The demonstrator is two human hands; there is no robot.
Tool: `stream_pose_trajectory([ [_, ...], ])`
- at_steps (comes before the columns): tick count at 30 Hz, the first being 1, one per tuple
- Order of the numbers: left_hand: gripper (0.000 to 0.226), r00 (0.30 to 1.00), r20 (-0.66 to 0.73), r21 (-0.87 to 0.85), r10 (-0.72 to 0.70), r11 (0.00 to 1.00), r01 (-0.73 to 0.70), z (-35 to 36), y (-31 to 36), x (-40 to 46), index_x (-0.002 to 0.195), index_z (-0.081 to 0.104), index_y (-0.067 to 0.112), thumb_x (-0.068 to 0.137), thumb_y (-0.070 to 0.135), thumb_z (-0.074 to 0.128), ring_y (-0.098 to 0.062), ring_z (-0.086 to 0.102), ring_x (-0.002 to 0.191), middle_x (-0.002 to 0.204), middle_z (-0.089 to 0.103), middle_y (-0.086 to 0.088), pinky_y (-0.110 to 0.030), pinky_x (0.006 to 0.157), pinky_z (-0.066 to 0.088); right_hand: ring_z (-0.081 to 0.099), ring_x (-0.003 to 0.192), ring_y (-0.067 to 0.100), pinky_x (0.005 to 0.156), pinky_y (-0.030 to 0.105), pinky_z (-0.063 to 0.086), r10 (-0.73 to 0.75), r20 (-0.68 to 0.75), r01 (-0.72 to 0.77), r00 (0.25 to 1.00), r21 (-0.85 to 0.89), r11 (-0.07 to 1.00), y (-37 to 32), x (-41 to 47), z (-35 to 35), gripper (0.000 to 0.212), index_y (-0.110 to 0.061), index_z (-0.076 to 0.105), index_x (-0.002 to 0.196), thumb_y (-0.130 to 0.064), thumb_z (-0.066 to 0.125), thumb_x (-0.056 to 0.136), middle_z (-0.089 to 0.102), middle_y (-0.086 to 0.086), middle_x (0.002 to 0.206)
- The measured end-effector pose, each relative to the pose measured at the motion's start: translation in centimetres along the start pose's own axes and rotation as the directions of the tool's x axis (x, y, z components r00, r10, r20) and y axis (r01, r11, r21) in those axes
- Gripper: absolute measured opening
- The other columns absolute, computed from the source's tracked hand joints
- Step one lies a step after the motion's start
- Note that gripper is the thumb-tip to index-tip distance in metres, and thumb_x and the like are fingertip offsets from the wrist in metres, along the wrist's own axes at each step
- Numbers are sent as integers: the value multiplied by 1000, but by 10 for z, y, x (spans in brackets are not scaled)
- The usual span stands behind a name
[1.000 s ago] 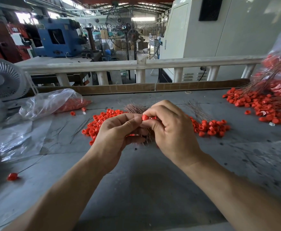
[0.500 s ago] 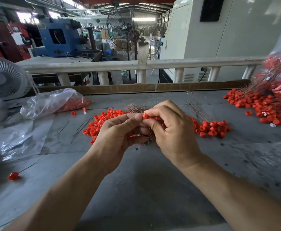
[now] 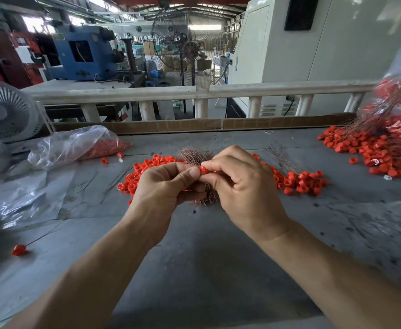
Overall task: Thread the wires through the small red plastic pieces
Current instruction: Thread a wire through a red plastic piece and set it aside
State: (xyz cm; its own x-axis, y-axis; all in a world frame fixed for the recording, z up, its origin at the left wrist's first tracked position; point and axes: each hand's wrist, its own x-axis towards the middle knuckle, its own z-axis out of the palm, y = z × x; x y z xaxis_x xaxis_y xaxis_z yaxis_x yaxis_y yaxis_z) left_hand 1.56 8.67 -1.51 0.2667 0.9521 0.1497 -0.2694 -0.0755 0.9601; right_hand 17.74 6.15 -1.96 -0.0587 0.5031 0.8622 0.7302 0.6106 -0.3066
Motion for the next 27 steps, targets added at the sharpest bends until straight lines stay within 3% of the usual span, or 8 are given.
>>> stream_pose_trajectory([
  [3, 10, 1000, -14, 2, 4, 1000, -4, 2, 0, -1, 69, 76, 12, 74, 19, 71, -22, 68, 67, 73, 70, -13, -31, 68, 62, 63, 76, 16, 74, 11, 44, 3, -13, -3, 1000, -3, 1000, -1, 0, 1, 6, -4, 77, 89, -7, 81, 85, 67, 3, 84],
  [8, 10, 1000, -28, 7, 12, 1000, -12, 5, 1, -3, 69, 77, 13, 73, 19, 71, -21, 69, 67, 73, 70, -13, -31, 69, 62, 64, 75, 19, 71, 23, 51, -29, -36, 27, 999, -35, 999, -1, -2, 3, 5, -3, 77, 89, -6, 79, 87, 67, 5, 83],
  [15, 14, 1000, 20, -90, 15, 996, -13, 5, 1, -2, 83, 81, 11, 78, 19, 71, -24, 70, 80, 86, 72, -17, -29, 77, 61, 65, 83, 18, 74, 29, 54, 98, -62, -95, 993, 50, 994, 2, -4, 7, 9, -3, 75, 93, -7, 79, 87, 67, 6, 90],
  [21, 14, 1000, -22, -133, 2, 991, -5, 1, 1, -1, 86, 79, 8, 77, 15, 72, -20, 69, 78, 84, 70, -15, -28, 74, 61, 66, 91, 17, 85, 17, 50, 49, 26, -51, 998, 62, 997, 5, -3, 4, 14, -2, 77, 103, -6, 75, 90, 69, 7, 97],
  [27, 14, 1000, -11, -128, 16, 992, -17, 1, 0, -1, 87, 80, 9, 75, 14, 73, -21, 72, 82, 85, 73, -14, -26, 75, 60, 66, 88, 12, 84, 13, 47, 64, 12, -65, 998, 110, 992, 6, -2, 0, 9, -3, 78, 99, -2, 70, 93, 71, 4, 94],
])
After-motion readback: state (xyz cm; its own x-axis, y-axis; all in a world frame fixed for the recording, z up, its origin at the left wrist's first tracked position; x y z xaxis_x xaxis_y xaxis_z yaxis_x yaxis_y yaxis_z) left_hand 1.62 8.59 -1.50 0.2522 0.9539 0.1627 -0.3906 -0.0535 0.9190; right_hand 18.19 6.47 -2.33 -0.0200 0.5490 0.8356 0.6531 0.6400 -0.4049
